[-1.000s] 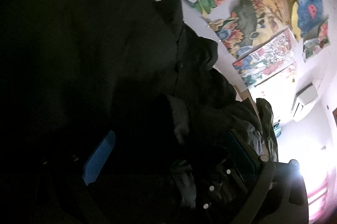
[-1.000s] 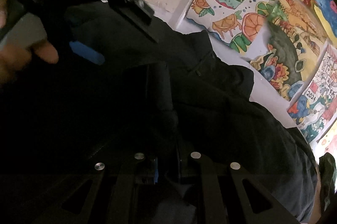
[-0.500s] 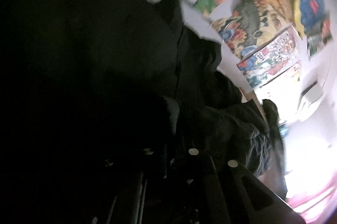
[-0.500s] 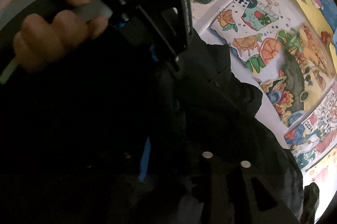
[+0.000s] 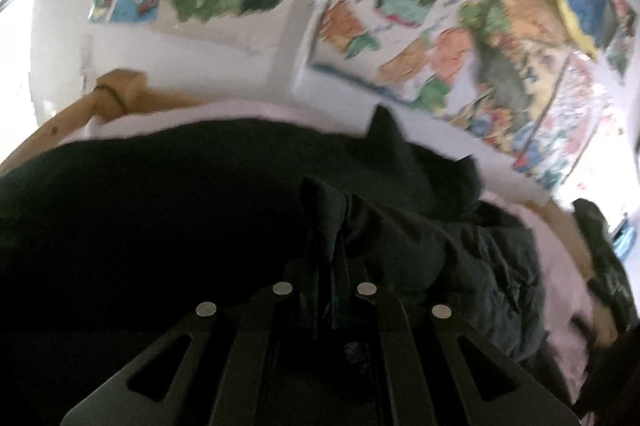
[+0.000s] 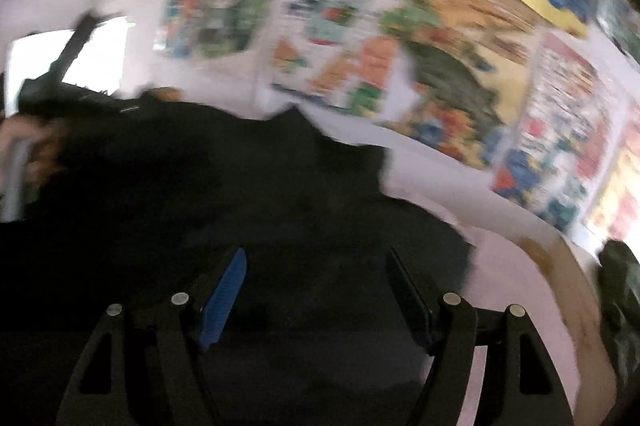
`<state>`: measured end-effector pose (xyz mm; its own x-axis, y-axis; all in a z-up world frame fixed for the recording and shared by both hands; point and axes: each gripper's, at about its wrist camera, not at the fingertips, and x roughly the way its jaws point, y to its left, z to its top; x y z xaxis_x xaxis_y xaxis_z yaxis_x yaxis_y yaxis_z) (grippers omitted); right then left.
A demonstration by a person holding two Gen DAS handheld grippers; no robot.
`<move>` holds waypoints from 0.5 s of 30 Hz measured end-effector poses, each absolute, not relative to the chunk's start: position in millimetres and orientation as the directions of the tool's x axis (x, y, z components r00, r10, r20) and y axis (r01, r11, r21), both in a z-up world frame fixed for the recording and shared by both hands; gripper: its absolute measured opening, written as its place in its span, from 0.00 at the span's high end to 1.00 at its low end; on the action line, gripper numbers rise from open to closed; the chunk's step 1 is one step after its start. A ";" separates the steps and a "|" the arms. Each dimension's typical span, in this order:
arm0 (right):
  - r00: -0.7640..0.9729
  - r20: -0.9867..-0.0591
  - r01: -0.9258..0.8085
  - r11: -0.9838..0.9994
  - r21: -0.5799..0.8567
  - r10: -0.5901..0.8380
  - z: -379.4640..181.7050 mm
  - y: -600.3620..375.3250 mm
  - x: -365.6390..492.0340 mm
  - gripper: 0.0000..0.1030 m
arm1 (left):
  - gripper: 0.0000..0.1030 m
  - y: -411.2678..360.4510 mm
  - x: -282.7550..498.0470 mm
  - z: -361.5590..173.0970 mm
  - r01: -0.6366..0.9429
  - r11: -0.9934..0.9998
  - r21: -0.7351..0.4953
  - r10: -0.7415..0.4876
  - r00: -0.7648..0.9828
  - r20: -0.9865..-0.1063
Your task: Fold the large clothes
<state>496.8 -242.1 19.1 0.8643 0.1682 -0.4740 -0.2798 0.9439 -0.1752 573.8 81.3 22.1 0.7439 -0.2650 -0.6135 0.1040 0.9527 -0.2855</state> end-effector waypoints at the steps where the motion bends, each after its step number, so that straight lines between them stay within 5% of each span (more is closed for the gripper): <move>1: 0.860 -0.494 -0.237 0.958 -0.164 0.128 14.1 -253.1 510.2 0.32 | 0.98 81.7 575.9 15.7 0.090 0.959 -0.270 -0.247 0.736 -0.630; 2: 0.851 -0.514 -0.211 0.965 -0.158 0.102 8.6 -261.2 520.9 0.35 | 0.98 82.6 577.7 12.7 0.083 0.963 -0.255 -0.232 0.733 -0.639; 4: 0.811 -0.583 -0.165 0.976 -0.141 0.053 -12.0 -278.1 548.5 0.63 | 0.98 79.4 580.5 4.0 0.078 0.977 -0.199 -0.192 0.733 -0.653; 15: 0.663 -0.747 -0.211 0.971 -0.115 0.056 -95.7 -278.7 597.8 0.72 | 0.96 66.1 592.0 -34.9 0.081 0.996 -0.043 -0.088 0.708 -0.700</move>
